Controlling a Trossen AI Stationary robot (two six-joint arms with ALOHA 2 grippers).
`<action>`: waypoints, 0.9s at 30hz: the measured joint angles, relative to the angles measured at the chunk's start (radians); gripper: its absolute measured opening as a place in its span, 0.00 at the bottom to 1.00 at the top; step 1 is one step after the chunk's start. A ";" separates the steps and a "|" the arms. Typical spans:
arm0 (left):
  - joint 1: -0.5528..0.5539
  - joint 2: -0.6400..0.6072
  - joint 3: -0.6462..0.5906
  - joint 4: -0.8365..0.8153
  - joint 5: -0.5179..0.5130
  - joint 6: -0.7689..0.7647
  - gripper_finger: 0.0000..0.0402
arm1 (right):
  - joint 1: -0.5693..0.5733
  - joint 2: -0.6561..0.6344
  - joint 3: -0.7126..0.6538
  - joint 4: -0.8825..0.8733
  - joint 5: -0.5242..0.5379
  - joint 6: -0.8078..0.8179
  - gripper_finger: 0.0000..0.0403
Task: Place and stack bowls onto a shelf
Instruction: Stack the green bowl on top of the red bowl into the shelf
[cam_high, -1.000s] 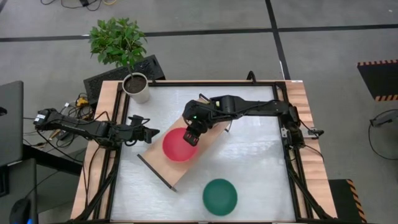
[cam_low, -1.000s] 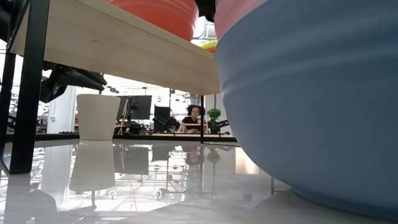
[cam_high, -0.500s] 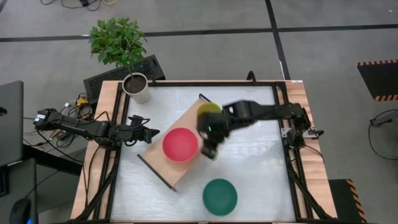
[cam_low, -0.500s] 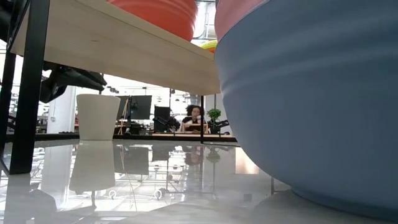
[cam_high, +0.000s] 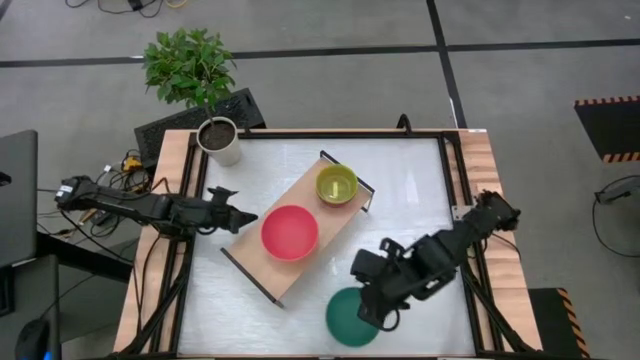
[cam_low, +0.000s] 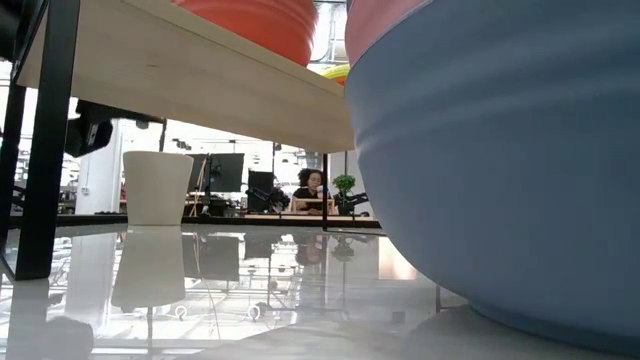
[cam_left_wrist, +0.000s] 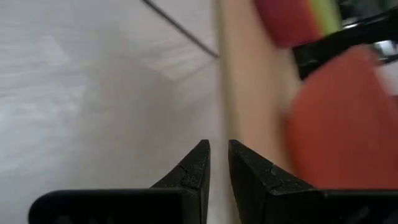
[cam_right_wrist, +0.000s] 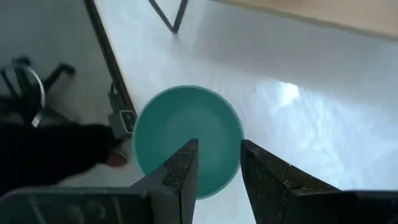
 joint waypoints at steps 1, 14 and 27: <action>0.000 -0.017 0.000 0.013 0.009 0.000 0.11 | 0.014 0.000 0.000 -0.009 0.014 0.039 0.35; 0.000 -0.292 0.000 0.169 0.007 0.093 0.11 | 0.083 0.021 -0.264 -0.005 -0.051 0.354 0.35; 0.000 -0.385 0.000 0.150 -0.003 0.169 0.11 | 0.069 0.020 -0.437 0.119 -0.130 0.493 0.35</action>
